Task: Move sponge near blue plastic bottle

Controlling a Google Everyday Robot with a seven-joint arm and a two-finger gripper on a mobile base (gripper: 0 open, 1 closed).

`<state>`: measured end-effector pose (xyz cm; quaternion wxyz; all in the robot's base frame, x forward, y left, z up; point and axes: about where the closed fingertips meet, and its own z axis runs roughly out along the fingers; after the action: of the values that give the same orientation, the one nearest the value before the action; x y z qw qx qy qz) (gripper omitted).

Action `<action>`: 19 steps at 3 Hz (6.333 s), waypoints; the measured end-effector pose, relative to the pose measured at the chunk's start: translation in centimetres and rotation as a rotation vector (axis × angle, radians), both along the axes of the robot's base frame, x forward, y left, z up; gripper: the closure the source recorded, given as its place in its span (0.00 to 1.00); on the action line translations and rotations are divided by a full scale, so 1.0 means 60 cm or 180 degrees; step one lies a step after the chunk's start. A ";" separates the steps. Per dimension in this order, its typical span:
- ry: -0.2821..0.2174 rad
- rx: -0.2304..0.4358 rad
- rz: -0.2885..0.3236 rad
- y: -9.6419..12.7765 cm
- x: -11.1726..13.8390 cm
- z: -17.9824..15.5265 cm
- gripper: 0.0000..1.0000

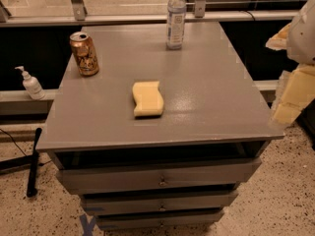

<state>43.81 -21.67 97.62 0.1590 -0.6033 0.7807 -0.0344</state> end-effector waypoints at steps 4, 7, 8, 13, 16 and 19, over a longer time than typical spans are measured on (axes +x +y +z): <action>-0.0231 0.1191 0.0106 0.160 0.100 -0.085 0.00; -0.0166 0.2072 -0.0027 0.357 0.155 -0.162 0.00; -0.0119 0.2133 -0.0057 0.382 0.149 -0.191 0.00; -0.0515 0.2012 -0.0102 0.312 0.189 -0.176 1.00; -0.0943 0.1818 0.0005 0.245 0.227 -0.109 1.00; -0.1826 0.1870 -0.0101 0.133 0.456 -0.072 1.00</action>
Offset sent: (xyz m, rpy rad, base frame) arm 0.0217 0.0320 -0.0222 0.1550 -0.0446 0.0416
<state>71.16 -13.70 93.29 0.5351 -0.4860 0.6906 0.0207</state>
